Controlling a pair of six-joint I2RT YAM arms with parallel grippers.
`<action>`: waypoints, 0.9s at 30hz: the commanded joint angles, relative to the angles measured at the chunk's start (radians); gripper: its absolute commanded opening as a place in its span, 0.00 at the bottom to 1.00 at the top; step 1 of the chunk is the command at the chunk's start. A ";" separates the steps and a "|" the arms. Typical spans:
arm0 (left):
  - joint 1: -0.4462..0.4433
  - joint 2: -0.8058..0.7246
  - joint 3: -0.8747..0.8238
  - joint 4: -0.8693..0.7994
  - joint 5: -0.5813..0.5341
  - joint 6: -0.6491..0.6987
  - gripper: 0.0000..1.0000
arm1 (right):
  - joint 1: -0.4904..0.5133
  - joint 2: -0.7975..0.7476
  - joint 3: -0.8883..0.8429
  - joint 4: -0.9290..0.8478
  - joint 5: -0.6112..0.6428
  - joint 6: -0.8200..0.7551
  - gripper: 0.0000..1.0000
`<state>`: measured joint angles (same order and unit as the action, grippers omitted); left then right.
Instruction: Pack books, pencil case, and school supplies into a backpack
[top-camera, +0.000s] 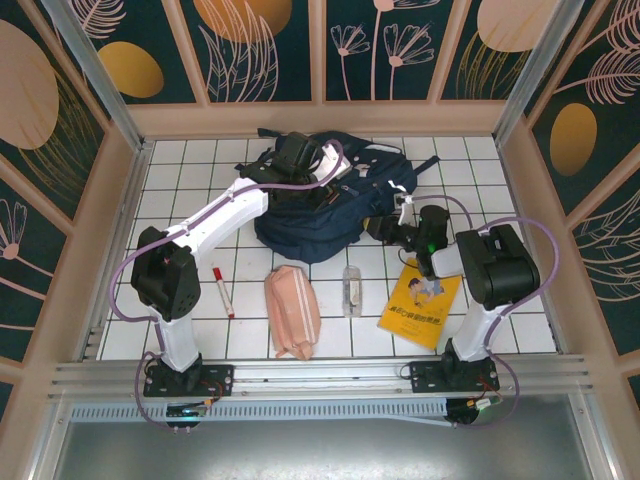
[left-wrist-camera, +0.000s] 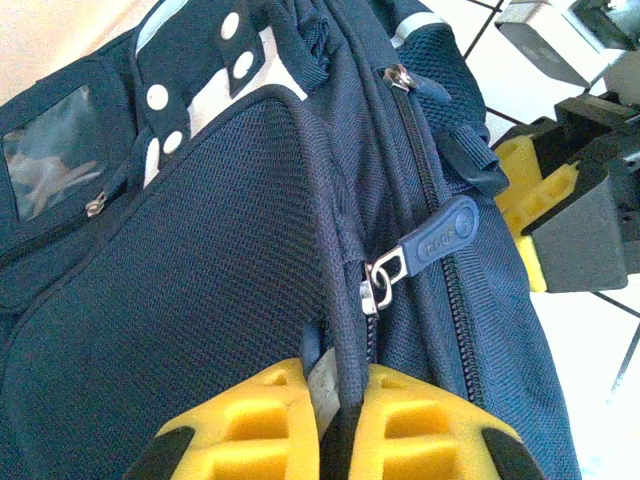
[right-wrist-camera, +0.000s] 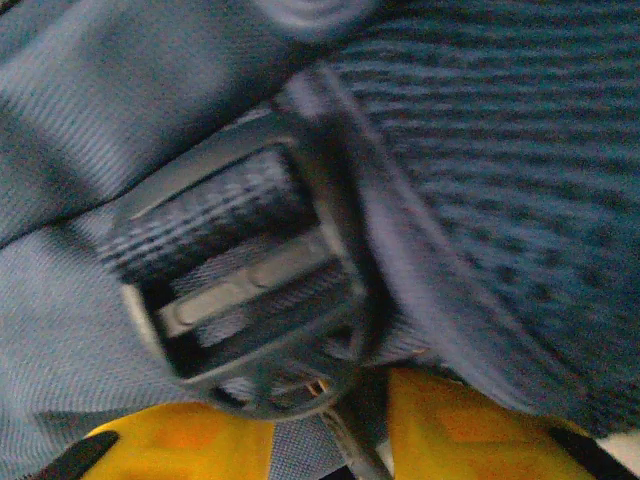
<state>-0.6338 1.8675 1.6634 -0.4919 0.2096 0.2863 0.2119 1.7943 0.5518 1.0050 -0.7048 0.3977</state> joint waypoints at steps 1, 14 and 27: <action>0.000 -0.044 0.039 0.066 0.049 0.006 0.00 | 0.022 -0.004 0.027 0.031 -0.017 -0.082 0.27; -0.001 -0.026 0.024 0.091 0.017 0.004 0.00 | 0.072 -0.184 0.036 -0.370 -0.006 -0.429 0.00; -0.002 0.068 0.038 0.167 0.079 -0.105 0.00 | 0.357 -0.200 0.178 -0.619 -0.018 -0.599 0.00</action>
<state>-0.6338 1.9186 1.6634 -0.4675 0.2325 0.2333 0.5056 1.6184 0.6880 0.4122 -0.6914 -0.2001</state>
